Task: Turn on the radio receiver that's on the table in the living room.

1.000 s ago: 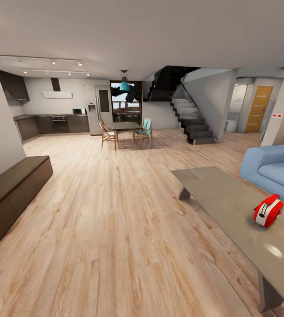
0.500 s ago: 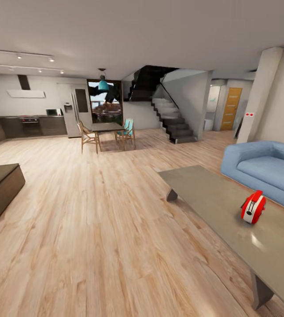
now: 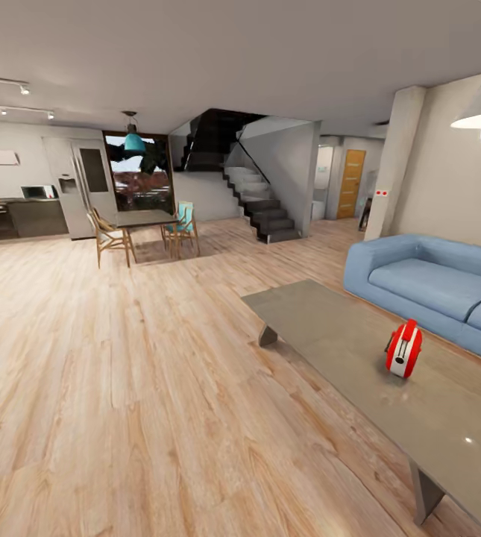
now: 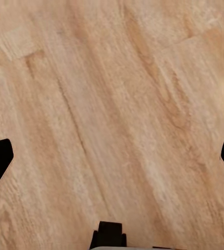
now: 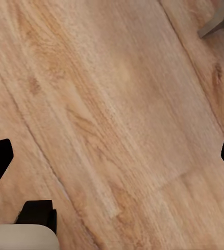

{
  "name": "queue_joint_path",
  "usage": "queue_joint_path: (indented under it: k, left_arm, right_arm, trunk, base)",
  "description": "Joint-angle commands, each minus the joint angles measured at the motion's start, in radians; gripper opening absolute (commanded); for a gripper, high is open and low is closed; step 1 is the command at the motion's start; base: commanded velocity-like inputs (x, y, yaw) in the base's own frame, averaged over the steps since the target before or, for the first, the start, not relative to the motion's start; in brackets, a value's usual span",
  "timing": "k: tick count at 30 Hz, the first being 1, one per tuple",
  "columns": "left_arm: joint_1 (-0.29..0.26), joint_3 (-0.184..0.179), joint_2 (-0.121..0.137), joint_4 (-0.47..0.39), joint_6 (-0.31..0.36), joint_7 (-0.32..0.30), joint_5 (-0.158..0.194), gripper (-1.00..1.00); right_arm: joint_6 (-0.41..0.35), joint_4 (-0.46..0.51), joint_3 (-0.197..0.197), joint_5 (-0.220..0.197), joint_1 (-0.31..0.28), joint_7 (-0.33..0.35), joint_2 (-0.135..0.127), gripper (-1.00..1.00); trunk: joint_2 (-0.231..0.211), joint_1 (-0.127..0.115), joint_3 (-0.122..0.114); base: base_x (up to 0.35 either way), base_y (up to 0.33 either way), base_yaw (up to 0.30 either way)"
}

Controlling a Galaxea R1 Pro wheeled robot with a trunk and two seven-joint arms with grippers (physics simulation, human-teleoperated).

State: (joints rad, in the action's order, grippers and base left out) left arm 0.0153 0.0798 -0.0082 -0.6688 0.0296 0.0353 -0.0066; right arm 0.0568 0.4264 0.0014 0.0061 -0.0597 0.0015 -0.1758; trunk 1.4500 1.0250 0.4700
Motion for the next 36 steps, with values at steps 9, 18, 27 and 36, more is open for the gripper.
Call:
queue_joint_path:
  k: [9, 18, 27, 36]
  left_arm:
    - [0.0, 0.0, -0.001, 0.0, 0.002, 0.0, 0.0, 1.0]
    - [0.0, 0.0, -0.001, 0.0, 0.003, -0.001, -0.001, 1.0]
    - [0.0, 0.0, -0.001, 0.0, 0.002, 0.0, -0.001, 1.0]
    - [0.0, 0.0, -0.001, 0.0, 0.001, 0.0, -0.001, 1.0]
  right_arm:
    - [0.0, 0.0, 0.0, 0.0, 0.001, 0.0, 0.001, 1.0]
    - [0.0, 0.0, 0.0, 0.0, 0.0, 0.0, 0.001, 1.0]
    - [0.0, 0.0, 0.0, 0.0, 0.0, 0.0, 0.001, 1.0]
    - [0.0, 0.0, 0.0, 0.0, 0.0, 0.0, 0.001, 1.0]
  trunk:
    - [0.0, 0.0, 0.0]
    - [0.0, 0.0, 0.0]
    - [0.0, 0.0, 0.0]
    - [0.0, 0.0, 0.0]
  base:
    - [0.321, 0.112, -0.276]
    - [0.32, 0.152, -0.259]
    - [0.29, 0.212, -0.263]
    - [0.284, 0.22, -0.275]
